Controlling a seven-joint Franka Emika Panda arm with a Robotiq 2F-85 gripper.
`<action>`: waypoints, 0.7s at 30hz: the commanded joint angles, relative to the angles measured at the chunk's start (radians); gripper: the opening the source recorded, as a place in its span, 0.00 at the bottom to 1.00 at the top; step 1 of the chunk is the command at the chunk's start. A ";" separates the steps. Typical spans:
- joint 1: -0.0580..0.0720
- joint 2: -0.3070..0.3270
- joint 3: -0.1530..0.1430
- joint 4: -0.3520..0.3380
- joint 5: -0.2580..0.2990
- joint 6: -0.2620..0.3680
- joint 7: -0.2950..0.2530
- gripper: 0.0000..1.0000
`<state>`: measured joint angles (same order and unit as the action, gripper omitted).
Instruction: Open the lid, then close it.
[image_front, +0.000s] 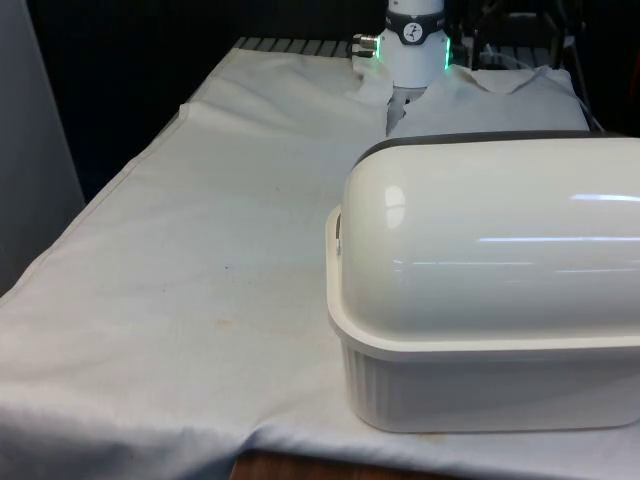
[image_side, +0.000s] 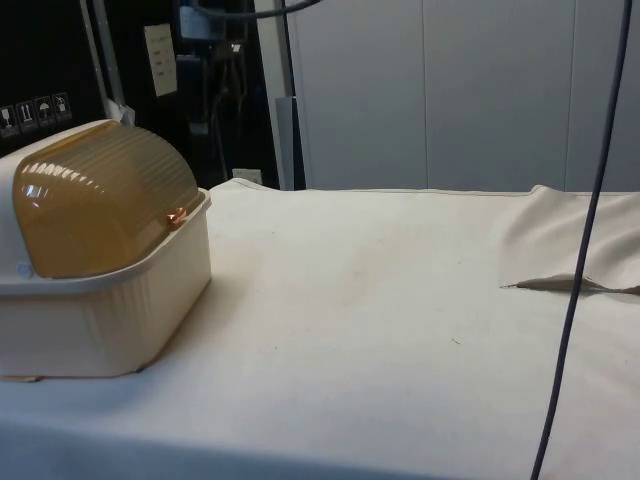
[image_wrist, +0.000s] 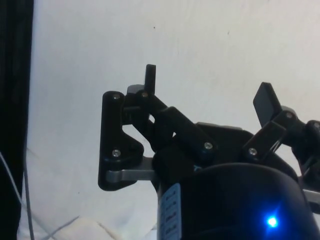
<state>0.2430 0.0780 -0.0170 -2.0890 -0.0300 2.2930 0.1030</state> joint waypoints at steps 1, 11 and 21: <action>0.002 0.000 -0.001 -0.008 -0.014 0.024 0.011 1.00; 0.001 0.013 0.001 -0.051 -0.010 0.110 0.006 1.00; -0.002 0.062 -0.004 -0.061 -0.011 0.200 0.000 1.00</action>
<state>0.2410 0.1380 -0.0190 -2.1480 -0.0350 2.4810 0.0990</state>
